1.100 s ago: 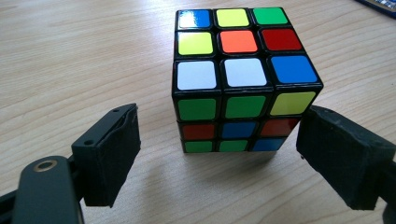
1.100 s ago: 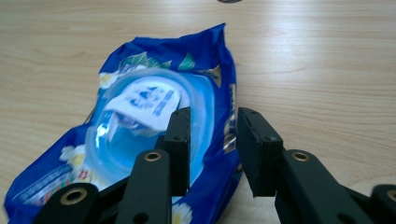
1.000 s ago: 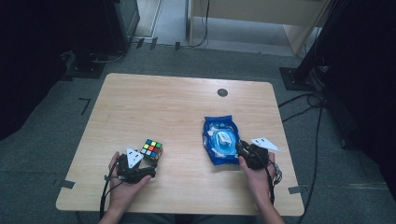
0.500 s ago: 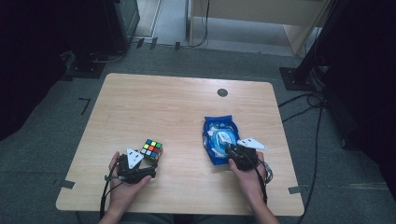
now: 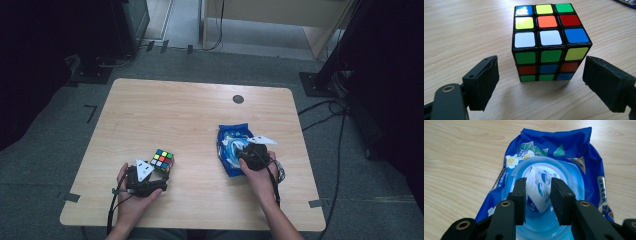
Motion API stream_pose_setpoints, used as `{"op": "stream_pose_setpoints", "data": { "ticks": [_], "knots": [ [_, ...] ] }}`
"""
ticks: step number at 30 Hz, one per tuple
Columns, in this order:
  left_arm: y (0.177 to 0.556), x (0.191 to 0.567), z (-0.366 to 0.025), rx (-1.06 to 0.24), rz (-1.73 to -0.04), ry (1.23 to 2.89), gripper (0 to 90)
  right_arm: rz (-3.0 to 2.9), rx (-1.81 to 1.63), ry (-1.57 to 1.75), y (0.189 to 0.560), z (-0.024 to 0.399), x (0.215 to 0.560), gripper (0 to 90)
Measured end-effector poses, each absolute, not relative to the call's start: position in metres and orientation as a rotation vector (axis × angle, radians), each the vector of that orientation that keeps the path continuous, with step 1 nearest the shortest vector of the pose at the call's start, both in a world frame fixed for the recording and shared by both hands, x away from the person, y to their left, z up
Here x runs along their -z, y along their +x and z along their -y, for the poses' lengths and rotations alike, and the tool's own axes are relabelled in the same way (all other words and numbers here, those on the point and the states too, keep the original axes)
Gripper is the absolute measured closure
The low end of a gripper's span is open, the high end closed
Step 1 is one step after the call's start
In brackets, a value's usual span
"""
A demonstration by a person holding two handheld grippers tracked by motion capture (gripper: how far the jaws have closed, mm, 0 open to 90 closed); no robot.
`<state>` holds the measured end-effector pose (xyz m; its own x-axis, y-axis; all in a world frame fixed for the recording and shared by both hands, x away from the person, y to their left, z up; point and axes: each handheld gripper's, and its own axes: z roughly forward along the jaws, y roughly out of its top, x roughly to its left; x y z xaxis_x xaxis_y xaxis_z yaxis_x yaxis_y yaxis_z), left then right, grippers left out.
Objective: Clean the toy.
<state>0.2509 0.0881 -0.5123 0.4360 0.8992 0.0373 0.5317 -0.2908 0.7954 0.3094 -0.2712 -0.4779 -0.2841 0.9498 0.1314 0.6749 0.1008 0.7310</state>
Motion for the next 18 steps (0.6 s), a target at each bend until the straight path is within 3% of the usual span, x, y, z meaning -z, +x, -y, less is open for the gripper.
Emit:
{"op": "stream_pose_setpoints", "data": {
  "ticks": [9,18],
  "knots": [
    [0.250,0.512,-0.088,-0.645,-1.202,1.967,13.9,-2.014,-0.958,1.597,0.316,0.269,0.489,68.1],
    [0.250,0.512,-0.087,-0.649,-1.203,1.968,14.0,-1.989,-0.971,1.588,0.313,0.275,0.498,77.1]
  ]
}}
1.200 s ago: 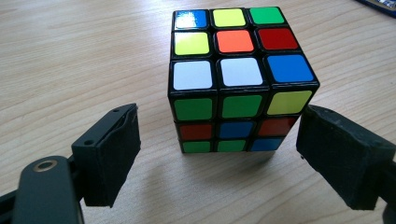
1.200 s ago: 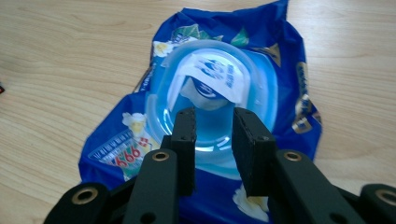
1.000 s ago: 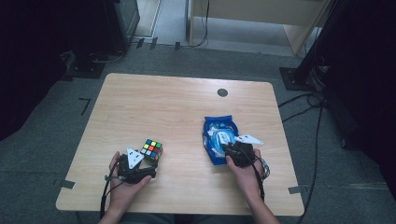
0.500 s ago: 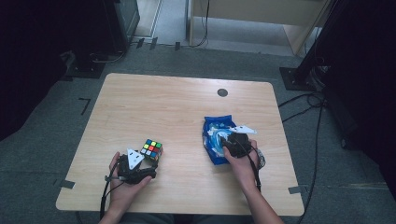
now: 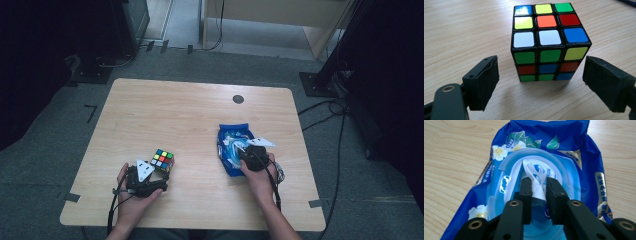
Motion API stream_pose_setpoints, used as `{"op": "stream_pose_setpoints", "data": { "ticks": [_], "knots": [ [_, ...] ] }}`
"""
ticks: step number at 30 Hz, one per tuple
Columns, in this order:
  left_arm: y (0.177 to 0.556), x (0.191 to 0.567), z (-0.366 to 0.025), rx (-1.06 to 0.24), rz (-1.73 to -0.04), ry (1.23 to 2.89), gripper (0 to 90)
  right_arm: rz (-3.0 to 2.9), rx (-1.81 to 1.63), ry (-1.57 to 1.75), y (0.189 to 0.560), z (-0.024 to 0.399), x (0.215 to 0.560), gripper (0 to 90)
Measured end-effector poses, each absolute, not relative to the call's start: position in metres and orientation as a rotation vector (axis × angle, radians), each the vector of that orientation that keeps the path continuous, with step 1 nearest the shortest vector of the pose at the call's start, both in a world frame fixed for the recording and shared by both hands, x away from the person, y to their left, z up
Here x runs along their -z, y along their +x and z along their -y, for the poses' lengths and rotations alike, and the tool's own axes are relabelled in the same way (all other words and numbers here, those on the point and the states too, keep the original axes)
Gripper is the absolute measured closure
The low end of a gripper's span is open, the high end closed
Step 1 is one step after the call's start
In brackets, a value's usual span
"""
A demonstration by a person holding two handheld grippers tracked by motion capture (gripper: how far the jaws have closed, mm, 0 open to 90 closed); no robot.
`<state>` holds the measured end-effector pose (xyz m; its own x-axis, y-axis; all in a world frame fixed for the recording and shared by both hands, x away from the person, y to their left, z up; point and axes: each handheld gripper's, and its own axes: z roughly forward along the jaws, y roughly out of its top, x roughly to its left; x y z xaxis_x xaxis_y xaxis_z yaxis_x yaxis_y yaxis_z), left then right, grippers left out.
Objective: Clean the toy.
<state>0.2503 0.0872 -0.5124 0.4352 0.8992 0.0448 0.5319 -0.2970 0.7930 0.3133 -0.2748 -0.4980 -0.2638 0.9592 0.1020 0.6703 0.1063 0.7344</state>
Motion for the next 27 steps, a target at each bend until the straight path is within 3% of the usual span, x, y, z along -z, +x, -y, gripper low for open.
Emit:
{"op": "stream_pose_setpoints", "data": {
  "ticks": [6,27],
  "knots": [
    [0.250,0.512,-0.087,-0.650,-1.205,1.968,14.0,-1.976,-0.968,1.558,0.311,0.275,0.500,90.0],
    [0.246,0.506,-0.090,-0.649,-1.189,1.923,14.0,-1.949,-1.047,1.328,0.292,0.268,0.479,90.0]
  ]
}}
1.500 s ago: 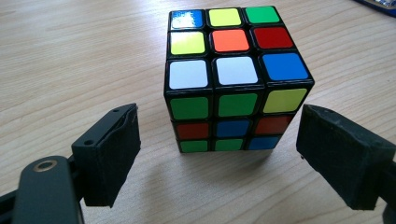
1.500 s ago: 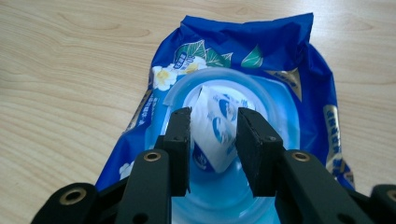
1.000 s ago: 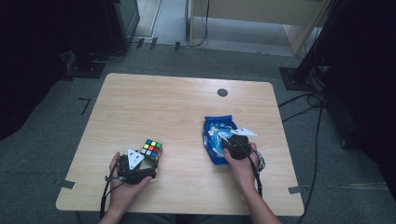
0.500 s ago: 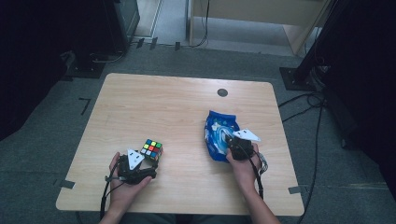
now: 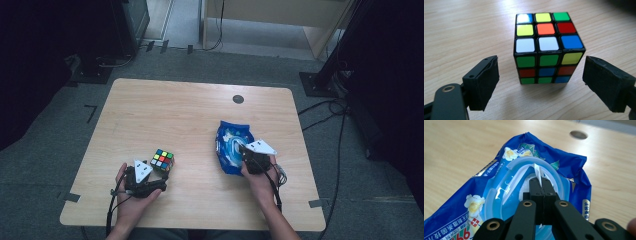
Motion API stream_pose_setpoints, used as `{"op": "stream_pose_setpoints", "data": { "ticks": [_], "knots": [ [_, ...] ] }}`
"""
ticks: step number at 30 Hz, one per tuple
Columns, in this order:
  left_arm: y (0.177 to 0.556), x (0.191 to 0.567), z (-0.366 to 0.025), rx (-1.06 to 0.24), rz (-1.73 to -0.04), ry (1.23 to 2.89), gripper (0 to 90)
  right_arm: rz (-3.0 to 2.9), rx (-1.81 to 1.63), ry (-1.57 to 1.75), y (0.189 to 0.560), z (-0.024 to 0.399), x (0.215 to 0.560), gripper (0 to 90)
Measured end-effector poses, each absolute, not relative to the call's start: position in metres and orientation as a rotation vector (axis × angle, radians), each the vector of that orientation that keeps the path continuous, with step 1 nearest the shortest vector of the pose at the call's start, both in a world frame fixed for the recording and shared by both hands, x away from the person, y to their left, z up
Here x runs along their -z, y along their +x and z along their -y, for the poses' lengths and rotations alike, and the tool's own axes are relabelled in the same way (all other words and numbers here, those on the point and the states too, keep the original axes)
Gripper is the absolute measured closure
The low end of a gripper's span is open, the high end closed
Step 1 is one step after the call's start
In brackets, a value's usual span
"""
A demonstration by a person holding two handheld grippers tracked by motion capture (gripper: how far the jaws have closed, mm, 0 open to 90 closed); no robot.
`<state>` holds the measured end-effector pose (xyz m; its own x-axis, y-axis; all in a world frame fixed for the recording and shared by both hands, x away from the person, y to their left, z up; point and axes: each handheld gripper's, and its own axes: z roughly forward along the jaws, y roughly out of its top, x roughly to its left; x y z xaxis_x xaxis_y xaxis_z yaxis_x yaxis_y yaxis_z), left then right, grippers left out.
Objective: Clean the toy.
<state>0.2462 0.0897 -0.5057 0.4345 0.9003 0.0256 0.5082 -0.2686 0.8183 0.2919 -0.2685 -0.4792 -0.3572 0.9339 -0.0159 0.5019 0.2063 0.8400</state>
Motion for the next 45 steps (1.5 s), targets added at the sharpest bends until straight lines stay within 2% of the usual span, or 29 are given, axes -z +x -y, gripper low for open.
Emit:
{"op": "stream_pose_setpoints", "data": {
  "ticks": [9,10,12,16,26,36,40,45],
  "knots": [
    [0.240,0.489,-0.077,-0.631,-1.135,1.887,14.0,-1.935,-1.087,1.309,0.287,0.272,0.481,90.0],
    [0.240,0.488,-0.077,-0.631,-1.131,1.884,14.0,-1.934,-1.091,1.296,0.286,0.272,0.481,89.1],
    [0.239,0.488,-0.077,-0.632,-1.128,1.888,14.0,-1.930,-1.126,1.276,0.286,0.272,0.479,80.1],
    [0.240,0.489,-0.081,-0.631,-1.141,1.883,14.0,-1.909,-1.128,1.280,0.287,0.272,0.475,74.1],
    [0.240,0.495,-0.087,-0.630,-1.159,1.887,14.0,-1.878,-1.125,1.317,0.257,0.283,0.466,71.2],
    [0.236,0.493,-0.084,-0.643,-1.147,1.890,14.0,-1.974,-1.097,1.448,0.237,0.284,0.486,78.7],
    [0.236,0.493,-0.084,-0.645,-1.141,1.889,14.0,-2.026,-1.079,1.469,0.243,0.281,0.493,83.9],
    [0.237,0.494,-0.084,-0.644,-1.140,1.892,14.0,-2.059,-1.048,1.446,0.253,0.271,0.492,85.4]
  ]
}}
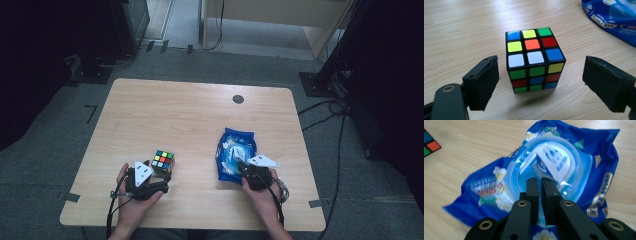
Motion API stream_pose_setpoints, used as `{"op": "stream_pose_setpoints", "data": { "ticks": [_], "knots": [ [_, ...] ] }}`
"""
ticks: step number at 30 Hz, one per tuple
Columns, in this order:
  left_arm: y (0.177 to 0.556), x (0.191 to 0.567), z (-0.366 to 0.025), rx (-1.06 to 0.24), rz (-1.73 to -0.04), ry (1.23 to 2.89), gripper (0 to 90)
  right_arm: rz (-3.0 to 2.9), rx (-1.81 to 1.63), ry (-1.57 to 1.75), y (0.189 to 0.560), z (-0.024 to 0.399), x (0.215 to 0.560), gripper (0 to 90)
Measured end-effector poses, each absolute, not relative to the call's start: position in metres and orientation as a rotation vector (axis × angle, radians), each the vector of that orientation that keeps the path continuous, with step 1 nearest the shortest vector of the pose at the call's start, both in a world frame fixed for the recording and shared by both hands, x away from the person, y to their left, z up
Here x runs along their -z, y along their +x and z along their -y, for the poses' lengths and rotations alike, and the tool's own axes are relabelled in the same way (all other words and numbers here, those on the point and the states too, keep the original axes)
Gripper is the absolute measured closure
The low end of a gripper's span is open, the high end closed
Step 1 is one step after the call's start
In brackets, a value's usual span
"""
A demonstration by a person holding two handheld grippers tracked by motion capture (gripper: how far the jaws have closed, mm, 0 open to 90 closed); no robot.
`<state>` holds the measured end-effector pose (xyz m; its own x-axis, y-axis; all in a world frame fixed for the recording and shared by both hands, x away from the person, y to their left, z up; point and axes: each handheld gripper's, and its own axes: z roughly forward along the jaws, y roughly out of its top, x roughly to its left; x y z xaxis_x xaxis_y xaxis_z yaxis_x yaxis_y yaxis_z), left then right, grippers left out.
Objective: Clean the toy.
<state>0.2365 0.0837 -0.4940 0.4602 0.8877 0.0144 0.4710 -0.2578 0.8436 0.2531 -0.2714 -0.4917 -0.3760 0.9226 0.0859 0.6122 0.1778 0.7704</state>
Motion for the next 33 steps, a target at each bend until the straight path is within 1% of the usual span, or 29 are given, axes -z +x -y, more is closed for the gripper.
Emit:
{"op": "stream_pose_setpoints", "data": {
  "ticks": [11,16,19,22,24,25,33],
  "knots": [
    [0.236,0.494,-0.084,-0.646,-1.138,1.893,14.0,-2.004,-1.012,1.466,0.279,0.263,0.481,72.7],
    [0.235,0.493,-0.082,-0.645,-1.129,1.892,14.0,-2.011,-0.983,1.465,0.291,0.258,0.482,61.5],
    [0.234,0.492,-0.081,-0.644,-1.126,1.888,14.0,-2.023,-0.945,1.486,0.297,0.257,0.489,64.0],
    [0.233,0.491,-0.081,-0.647,-1.121,1.885,14.0,-2.035,-0.922,1.487,0.299,0.257,0.494,76.5],
    [0.231,0.489,-0.080,-0.648,-1.116,1.871,14.1,-2.033,-0.917,1.488,0.299,0.258,0.494,87.6],
    [0.230,0.487,-0.079,-0.648,-1.113,1.864,14.2,-2.030,-0.914,1.477,0.299,0.258,0.494,89.3],
    [0.225,0.479,-0.062,-0.612,-1.063,1.867,14.3,-1.978,-0.991,1.401,0.295,0.258,0.486,90.0]
  ]
}}
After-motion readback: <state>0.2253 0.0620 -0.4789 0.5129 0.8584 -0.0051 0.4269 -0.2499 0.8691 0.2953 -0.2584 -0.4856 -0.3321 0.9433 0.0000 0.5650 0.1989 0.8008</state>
